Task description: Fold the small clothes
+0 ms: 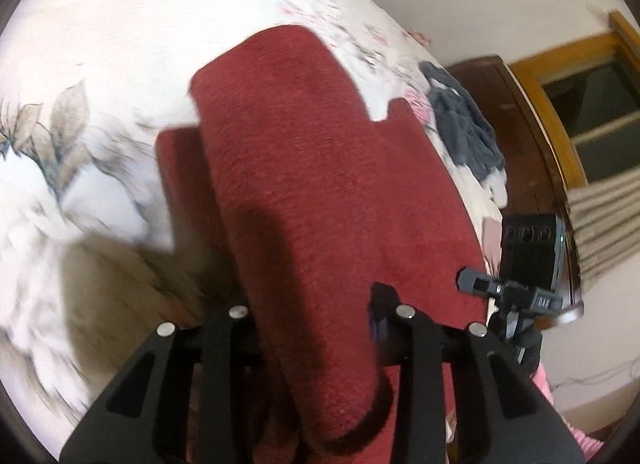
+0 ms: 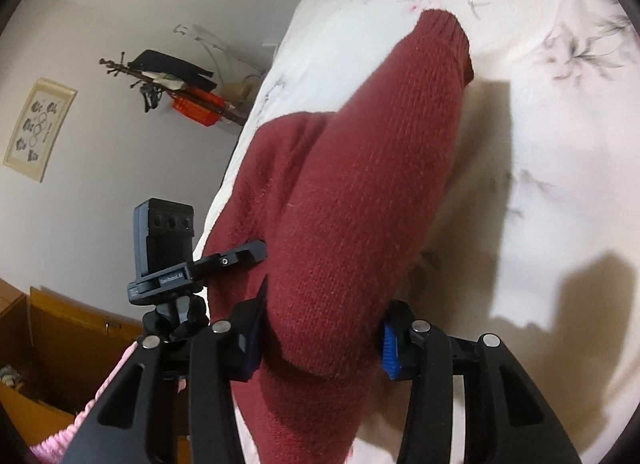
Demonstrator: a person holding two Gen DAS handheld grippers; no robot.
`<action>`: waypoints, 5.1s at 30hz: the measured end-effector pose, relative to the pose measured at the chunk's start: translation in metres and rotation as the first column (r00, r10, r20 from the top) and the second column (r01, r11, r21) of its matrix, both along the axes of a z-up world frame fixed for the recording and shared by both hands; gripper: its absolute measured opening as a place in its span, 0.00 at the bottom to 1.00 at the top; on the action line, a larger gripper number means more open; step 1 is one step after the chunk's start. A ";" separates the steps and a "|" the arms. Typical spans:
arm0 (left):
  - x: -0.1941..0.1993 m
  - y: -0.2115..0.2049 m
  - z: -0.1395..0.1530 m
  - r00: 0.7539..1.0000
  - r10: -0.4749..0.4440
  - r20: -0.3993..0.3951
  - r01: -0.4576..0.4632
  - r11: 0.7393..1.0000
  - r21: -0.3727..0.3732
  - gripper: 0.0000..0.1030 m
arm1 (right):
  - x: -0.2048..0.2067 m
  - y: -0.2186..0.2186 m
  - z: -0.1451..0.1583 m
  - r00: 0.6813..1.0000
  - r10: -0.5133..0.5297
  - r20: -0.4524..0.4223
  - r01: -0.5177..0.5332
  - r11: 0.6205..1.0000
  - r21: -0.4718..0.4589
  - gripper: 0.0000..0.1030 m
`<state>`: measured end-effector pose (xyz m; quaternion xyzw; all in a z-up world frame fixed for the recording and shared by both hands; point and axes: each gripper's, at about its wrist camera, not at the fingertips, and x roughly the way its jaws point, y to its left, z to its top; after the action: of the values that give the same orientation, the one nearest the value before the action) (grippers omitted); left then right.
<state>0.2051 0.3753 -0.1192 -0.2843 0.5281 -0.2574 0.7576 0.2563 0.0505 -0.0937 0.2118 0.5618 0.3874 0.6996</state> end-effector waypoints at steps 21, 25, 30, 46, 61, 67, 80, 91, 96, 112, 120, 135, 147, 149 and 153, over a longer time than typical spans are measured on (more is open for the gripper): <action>-0.119 -0.139 -0.019 0.999 -0.041 0.023 0.042 0.998 -0.041 0.31 | -0.107 -0.139 0.003 0.993 -0.122 0.000 0.122 0.991 -0.060 0.45; -0.127 -0.140 -0.046 1.000 -0.030 0.008 0.030 0.999 -0.012 0.33 | -0.109 -0.133 -0.022 0.991 -0.133 0.007 0.133 0.982 -0.130 0.46; -0.135 -0.136 -0.062 1.000 -0.006 0.031 0.006 1.000 0.001 0.41 | -0.113 -0.134 -0.045 0.987 -0.164 -0.006 0.160 0.972 -0.170 0.53; -0.232 -0.103 -0.010 0.991 0.043 0.126 -0.061 0.987 0.147 0.45 | -0.190 -0.153 -0.055 0.969 -0.229 -0.097 0.217 0.969 -0.117 0.69; -0.246 -0.118 -0.024 0.997 0.038 0.065 -0.056 0.955 0.291 0.43 | -0.202 -0.139 -0.030 0.976 -0.212 -0.050 0.200 0.963 -0.184 0.22; -0.247 -0.121 -0.034 0.998 0.040 0.048 -0.053 0.949 0.312 0.43 | -0.208 -0.145 -0.058 0.966 -0.249 -0.073 0.221 0.937 -0.270 0.23; -0.272 -0.129 -0.011 0.997 0.048 0.056 -0.065 0.927 0.369 0.48 | -0.230 -0.148 -0.027 0.955 -0.291 0.063 0.294 0.886 -0.359 0.52; -0.309 -0.143 0.047 0.990 0.042 0.135 -0.102 0.873 0.477 0.77 | -0.275 -0.140 0.026 0.925 -0.299 0.236 0.377 0.806 -0.457 0.80; -0.324 -0.147 0.064 0.987 0.060 0.150 -0.128 0.853 0.505 0.82 | -0.292 -0.131 0.046 0.913 -0.281 0.295 0.396 0.781 -0.482 0.87; -0.367 -0.147 0.097 0.977 0.079 0.197 -0.177 0.816 0.551 0.87 | -0.329 -0.097 0.088 0.895 -0.224 0.385 0.418 0.720 -0.553 0.96; -0.379 -0.146 0.115 0.964 0.092 0.251 -0.224 0.788 0.573 0.87 | -0.337 -0.089 0.100 0.872 -0.206 0.444 0.459 0.663 -0.592 0.96; -0.388 -0.163 0.129 0.953 0.061 0.295 -0.239 0.749 0.618 0.87 | -0.338 -0.087 0.104 0.835 -0.200 0.513 0.523 0.582 -0.623 0.96; -0.377 -0.170 0.117 0.957 0.053 0.286 -0.234 0.725 0.648 0.87 | -0.331 -0.088 0.086 0.861 -0.209 0.463 0.489 0.593 -0.640 0.96; -0.376 -0.170 0.115 0.958 0.054 0.283 -0.232 0.723 0.650 0.87 | -0.330 -0.089 0.083 0.864 -0.214 0.455 0.485 0.595 -0.640 0.96; -0.375 -0.171 0.114 0.957 0.051 0.285 -0.234 0.720 0.654 0.87 | -0.329 -0.090 0.081 0.866 -0.220 0.450 0.484 0.596 -0.640 0.96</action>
<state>-0.1700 0.2046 -0.0055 0.0074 0.4633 -0.0197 0.8860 -0.0731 -0.0400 -0.0130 -0.0465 0.4917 0.0089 0.8695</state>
